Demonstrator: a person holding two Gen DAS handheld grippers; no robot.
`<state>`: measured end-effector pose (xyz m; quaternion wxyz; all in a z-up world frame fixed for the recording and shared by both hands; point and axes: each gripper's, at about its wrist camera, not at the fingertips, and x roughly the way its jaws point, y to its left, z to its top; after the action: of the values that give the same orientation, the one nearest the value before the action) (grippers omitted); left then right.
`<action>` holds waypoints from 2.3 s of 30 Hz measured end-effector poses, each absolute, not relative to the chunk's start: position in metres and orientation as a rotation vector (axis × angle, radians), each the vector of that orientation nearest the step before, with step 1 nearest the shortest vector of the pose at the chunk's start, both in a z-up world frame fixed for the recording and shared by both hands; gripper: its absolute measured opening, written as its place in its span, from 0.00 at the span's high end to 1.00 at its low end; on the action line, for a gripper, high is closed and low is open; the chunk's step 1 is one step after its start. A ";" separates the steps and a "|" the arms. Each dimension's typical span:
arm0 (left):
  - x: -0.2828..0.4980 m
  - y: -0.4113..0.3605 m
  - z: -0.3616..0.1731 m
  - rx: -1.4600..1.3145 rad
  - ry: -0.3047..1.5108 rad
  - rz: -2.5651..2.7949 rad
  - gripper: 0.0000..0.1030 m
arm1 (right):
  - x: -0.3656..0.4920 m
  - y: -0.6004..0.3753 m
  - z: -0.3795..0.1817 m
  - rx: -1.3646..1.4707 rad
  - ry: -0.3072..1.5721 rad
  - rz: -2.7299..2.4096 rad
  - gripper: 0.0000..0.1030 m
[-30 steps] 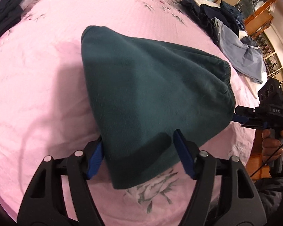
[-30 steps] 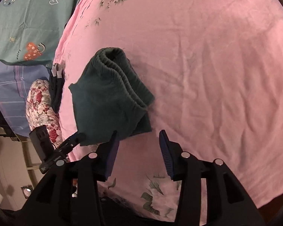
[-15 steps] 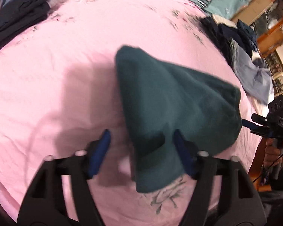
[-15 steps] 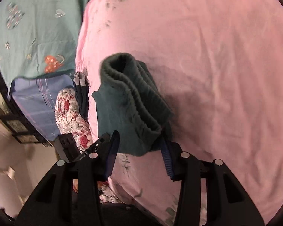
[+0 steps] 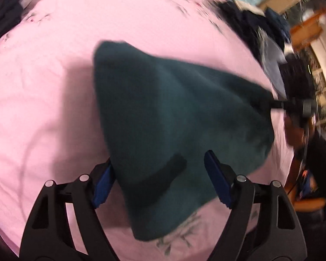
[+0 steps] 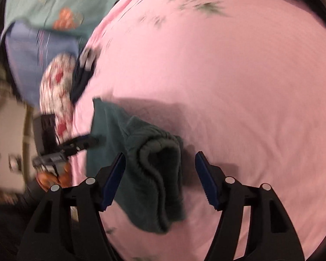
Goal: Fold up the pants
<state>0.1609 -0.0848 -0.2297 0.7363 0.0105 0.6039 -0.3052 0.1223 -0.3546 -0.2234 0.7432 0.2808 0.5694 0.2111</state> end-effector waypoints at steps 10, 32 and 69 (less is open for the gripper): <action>0.139 -0.085 -0.230 0.038 1.349 -0.590 0.25 | 0.152 -0.330 -0.238 0.492 1.270 0.861 0.37; 0.163 -0.058 -0.200 -0.111 1.010 -0.374 0.83 | 0.161 -0.248 -0.145 -0.069 1.022 0.796 0.72; 0.203 -0.062 -0.187 0.063 0.972 -0.396 0.29 | 0.237 -0.336 -0.227 0.605 1.089 0.443 1.00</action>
<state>0.2029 -0.0617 -0.1873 0.8649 0.0299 0.4641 -0.1889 0.2369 -0.3365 -0.2269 0.7893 0.2810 0.5056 0.2059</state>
